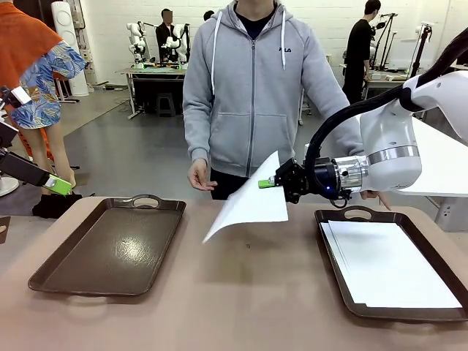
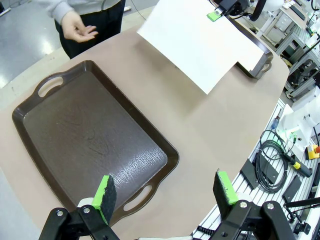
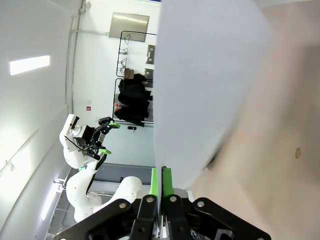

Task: Sort the A4 documents.
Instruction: Receive the A4 Paper.

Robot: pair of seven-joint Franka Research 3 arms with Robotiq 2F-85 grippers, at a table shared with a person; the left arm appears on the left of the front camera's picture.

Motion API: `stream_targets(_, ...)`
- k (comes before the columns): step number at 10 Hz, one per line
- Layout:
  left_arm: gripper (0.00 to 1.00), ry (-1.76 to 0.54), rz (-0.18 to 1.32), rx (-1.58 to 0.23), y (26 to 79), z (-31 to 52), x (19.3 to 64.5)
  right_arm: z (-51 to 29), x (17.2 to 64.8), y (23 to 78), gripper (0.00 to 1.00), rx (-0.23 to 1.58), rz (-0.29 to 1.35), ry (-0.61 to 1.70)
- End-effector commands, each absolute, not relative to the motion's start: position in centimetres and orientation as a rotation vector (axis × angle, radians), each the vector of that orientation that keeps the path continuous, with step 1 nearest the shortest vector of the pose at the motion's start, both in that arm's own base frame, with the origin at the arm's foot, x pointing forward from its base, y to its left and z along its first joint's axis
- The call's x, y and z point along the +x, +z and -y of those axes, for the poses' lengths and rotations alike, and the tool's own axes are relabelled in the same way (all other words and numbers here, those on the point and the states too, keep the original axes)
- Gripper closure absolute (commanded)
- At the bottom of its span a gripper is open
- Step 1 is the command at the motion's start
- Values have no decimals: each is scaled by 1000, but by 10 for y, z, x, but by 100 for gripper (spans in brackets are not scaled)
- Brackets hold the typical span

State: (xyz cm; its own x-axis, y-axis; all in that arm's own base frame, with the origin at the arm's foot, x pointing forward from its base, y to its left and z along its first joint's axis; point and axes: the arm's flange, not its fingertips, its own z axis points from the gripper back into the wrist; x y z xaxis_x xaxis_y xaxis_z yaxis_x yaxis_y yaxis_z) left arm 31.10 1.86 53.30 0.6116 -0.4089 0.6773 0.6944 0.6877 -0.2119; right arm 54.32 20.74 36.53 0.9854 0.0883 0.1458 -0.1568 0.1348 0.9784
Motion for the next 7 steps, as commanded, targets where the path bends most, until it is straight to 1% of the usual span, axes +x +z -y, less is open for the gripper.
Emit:
stream_targets(1, 0, -679, 646, -508, 532, -21, 312, -208, 545, 366, 100, 1427, 74, 167)
stream_targets(7, 0, -679, 646, -508, 532, -21, 312, -208, 545, 366, 100, 1427, 74, 167)
